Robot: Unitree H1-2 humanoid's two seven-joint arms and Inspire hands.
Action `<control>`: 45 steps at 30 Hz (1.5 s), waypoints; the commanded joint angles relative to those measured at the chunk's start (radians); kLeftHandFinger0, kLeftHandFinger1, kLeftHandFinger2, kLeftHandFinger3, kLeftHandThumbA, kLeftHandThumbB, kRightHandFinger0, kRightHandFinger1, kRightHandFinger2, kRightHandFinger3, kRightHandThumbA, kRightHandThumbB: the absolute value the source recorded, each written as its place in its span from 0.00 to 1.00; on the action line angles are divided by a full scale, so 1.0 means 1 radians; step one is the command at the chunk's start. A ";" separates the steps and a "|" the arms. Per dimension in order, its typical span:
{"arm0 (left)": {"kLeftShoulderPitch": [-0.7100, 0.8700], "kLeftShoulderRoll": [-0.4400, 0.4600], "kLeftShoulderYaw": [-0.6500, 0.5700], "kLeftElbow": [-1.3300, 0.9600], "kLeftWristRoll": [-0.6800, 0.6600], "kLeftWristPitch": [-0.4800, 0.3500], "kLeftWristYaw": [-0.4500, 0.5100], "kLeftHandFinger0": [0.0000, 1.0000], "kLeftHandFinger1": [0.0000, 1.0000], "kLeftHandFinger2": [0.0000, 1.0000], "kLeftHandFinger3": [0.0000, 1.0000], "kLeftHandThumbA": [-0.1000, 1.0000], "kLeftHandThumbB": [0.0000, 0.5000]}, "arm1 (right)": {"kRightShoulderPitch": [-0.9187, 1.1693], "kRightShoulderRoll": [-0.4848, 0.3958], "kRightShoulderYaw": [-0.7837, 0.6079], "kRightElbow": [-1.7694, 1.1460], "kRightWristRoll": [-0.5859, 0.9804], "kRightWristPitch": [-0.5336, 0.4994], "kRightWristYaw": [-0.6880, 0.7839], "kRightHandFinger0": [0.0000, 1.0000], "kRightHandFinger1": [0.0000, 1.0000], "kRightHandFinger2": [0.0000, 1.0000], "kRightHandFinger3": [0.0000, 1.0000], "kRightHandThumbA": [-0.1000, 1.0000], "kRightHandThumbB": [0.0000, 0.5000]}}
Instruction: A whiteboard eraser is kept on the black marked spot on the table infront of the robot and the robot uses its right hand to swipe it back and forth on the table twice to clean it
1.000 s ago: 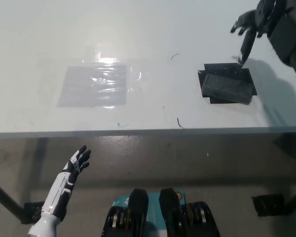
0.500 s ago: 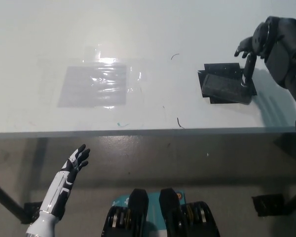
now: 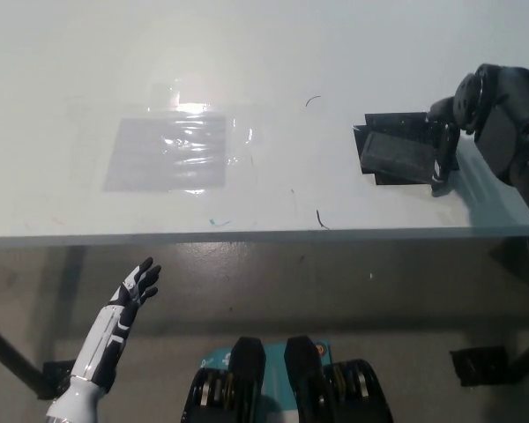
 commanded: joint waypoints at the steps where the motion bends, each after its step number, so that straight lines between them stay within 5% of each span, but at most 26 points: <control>1: -0.015 0.016 -0.004 -0.027 0.002 -0.045 -0.009 1.00 1.00 1.00 1.00 1.00 0.70 | -0.047 -0.010 -0.017 0.001 -0.003 -0.014 -0.030 1.00 1.00 1.00 1.00 1.00 0.77; 4: -0.014 0.015 -0.005 -0.030 0.000 -0.044 -0.010 1.00 1.00 1.00 1.00 1.00 0.70 | -0.050 -0.011 -0.030 -0.002 0.010 -0.057 -0.008 1.00 1.00 1.00 1.00 1.00 0.60; 12: -0.023 0.016 -0.004 -0.022 -0.006 -0.045 -0.013 1.00 1.00 1.00 1.00 1.00 0.74 | -0.055 -0.001 -0.069 0.001 0.024 -0.033 -0.022 1.00 1.00 1.00 1.00 1.00 0.66; 27: -0.025 0.017 -0.006 -0.025 -0.006 -0.046 -0.014 1.00 1.00 1.00 1.00 1.00 0.70 | -0.065 0.017 -0.119 0.008 0.055 -0.024 0.003 1.00 1.00 1.00 1.00 1.00 0.55; 28: -0.026 0.017 -0.005 -0.024 -0.003 -0.047 -0.012 1.00 1.00 1.00 1.00 1.00 0.70 | -0.062 0.020 -0.111 0.008 0.043 -0.025 -0.012 1.00 1.00 1.00 1.00 1.00 0.61; 33: -0.030 0.017 -0.004 -0.024 0.000 -0.045 -0.010 1.00 1.00 1.00 1.00 1.00 0.71 | -0.046 0.027 -0.095 0.005 0.015 -0.065 -0.059 1.00 1.00 1.00 1.00 1.00 0.57; 35: -0.030 0.020 -0.005 -0.023 0.000 -0.047 -0.012 1.00 1.00 1.00 1.00 1.00 0.70 | -0.036 0.033 -0.130 0.008 0.044 0.008 -0.113 1.00 1.00 1.00 1.00 1.00 0.66; 36: -0.031 0.020 -0.006 -0.023 -0.004 -0.045 -0.016 1.00 1.00 1.00 1.00 1.00 0.70 | -0.022 0.031 -0.139 0.005 0.046 0.001 -0.199 1.00 1.00 1.00 1.00 0.91 0.58; 38: -0.034 0.021 -0.007 -0.020 -0.004 -0.046 -0.016 1.00 1.00 1.00 1.00 1.00 0.69 | -0.002 0.027 -0.139 -0.001 0.035 -0.034 -0.311 1.00 1.00 1.00 1.00 0.53 0.30; 39: -0.038 0.021 -0.007 -0.019 -0.005 -0.047 -0.018 1.00 1.00 1.00 1.00 1.00 0.69 | 0.011 0.024 -0.131 -0.005 0.020 -0.060 -0.396 0.97 1.00 0.98 0.83 0.20 0.26; 41: -0.039 0.022 -0.007 -0.019 -0.005 -0.047 -0.018 1.00 1.00 1.00 1.00 1.00 0.69 | 0.019 0.021 -0.125 -0.006 0.011 -0.067 -0.436 0.79 0.82 0.82 0.75 0.09 0.12; 42: -0.039 0.023 -0.008 -0.020 -0.005 -0.045 -0.019 1.00 1.00 1.00 1.00 1.00 0.68 | 0.024 0.018 -0.133 -0.006 0.019 -0.068 -0.445 0.26 0.38 0.49 0.70 0.03 0.10; 43: -0.040 0.024 -0.008 -0.021 -0.006 -0.044 -0.021 1.00 1.00 1.00 1.00 1.00 0.68 | 0.032 0.013 -0.142 -0.005 0.028 -0.072 -0.458 0.19 0.34 0.46 0.68 0.03 0.11; 45: -0.041 0.025 -0.009 -0.019 -0.006 -0.043 -0.023 1.00 1.00 1.00 1.00 1.00 0.70 | 0.037 0.010 -0.143 -0.004 0.031 -0.077 -0.467 0.22 0.41 0.51 0.59 0.00 0.16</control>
